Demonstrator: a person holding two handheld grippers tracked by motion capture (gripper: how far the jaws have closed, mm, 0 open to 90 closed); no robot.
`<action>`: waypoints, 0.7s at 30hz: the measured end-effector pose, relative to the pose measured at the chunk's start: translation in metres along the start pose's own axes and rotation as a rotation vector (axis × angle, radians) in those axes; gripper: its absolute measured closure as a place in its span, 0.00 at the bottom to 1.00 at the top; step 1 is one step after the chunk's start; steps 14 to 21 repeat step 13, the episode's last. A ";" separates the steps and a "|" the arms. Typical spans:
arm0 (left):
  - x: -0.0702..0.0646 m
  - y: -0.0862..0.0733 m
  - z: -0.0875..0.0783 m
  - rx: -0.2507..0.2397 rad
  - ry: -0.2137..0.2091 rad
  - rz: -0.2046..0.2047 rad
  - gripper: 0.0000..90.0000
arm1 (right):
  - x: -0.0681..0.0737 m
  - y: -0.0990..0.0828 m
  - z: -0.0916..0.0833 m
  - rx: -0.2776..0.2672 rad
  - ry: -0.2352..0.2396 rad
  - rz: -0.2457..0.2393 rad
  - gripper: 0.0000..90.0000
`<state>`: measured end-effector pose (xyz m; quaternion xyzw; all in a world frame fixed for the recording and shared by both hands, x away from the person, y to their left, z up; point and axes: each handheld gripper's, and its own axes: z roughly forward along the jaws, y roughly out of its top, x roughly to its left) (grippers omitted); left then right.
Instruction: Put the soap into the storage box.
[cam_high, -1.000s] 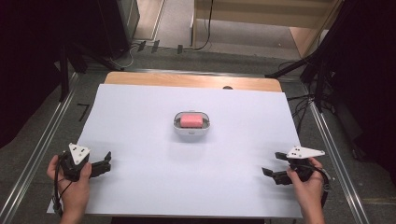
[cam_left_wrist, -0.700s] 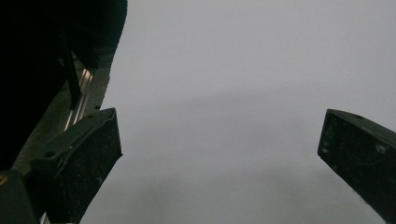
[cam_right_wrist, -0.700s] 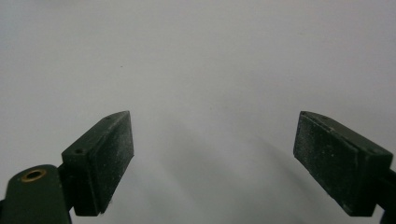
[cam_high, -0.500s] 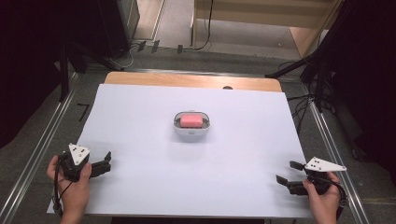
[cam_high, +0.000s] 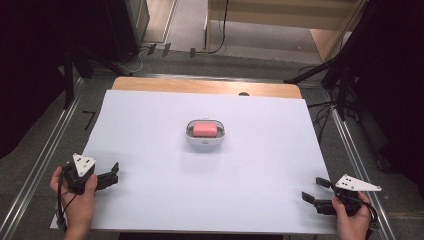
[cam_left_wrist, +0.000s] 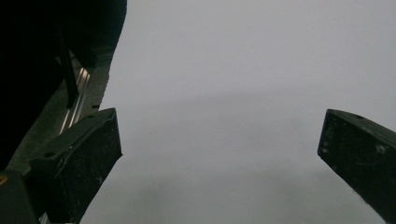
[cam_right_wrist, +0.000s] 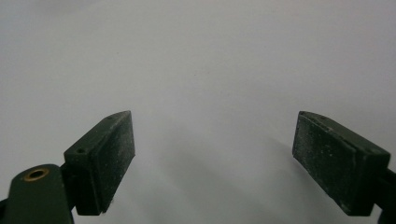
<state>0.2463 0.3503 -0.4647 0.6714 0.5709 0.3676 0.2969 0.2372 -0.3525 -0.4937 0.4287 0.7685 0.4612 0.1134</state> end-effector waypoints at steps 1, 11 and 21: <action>0.000 0.000 0.000 0.000 -0.002 -0.001 0.00 | 0.000 0.000 0.001 0.007 0.001 0.003 0.15; 0.002 0.000 0.001 0.009 -0.007 -0.008 0.00 | 0.004 -0.005 -0.008 -0.100 -0.059 -0.019 0.15; 0.002 0.000 0.001 0.009 -0.005 -0.009 0.00 | 0.003 -0.007 -0.011 -0.133 -0.053 0.000 0.15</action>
